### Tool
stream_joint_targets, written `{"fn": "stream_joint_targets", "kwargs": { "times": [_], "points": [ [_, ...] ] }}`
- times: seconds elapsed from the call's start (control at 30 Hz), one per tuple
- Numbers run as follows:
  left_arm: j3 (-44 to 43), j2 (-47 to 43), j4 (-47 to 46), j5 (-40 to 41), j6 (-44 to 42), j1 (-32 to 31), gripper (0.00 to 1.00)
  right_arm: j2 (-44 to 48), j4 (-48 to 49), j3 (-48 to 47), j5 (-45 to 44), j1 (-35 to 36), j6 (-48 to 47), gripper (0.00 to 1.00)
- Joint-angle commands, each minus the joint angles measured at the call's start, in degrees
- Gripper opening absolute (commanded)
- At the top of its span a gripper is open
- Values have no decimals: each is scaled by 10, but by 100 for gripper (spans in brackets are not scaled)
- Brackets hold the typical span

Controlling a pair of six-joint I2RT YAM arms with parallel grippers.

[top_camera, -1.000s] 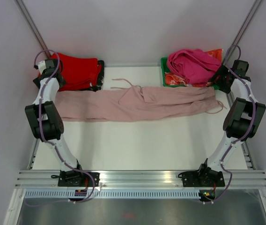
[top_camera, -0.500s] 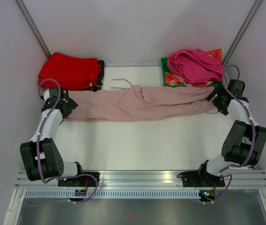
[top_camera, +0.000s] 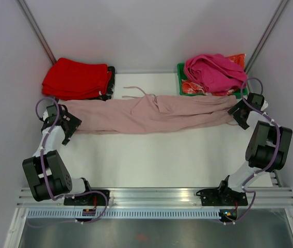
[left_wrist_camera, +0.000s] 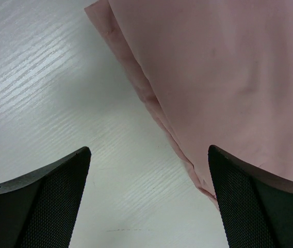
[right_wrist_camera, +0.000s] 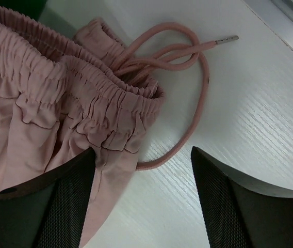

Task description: Fold and stack the trousers

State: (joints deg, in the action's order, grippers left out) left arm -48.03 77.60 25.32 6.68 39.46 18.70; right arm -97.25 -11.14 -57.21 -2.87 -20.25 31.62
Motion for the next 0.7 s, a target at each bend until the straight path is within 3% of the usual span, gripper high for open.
{"fn": "stream_joint_targets", "kwargs": {
  "times": [0.0,0.27,0.37,0.5,0.67],
  "points": [
    [15,-12,-33,-18,18,8,100,-11,75,-20,-23,-5,27,80],
    [46,-3,-45,-39,41,22,100,-42,140,-5,-2,-6,55,63],
    [54,13,-64,-41,46,30,99,-43,155,4,2,-6,66,41],
    [55,47,-101,-48,48,34,97,-35,153,9,9,-6,61,24],
    [57,83,-162,-63,54,35,96,-9,145,26,18,-8,56,20]
  ]
}}
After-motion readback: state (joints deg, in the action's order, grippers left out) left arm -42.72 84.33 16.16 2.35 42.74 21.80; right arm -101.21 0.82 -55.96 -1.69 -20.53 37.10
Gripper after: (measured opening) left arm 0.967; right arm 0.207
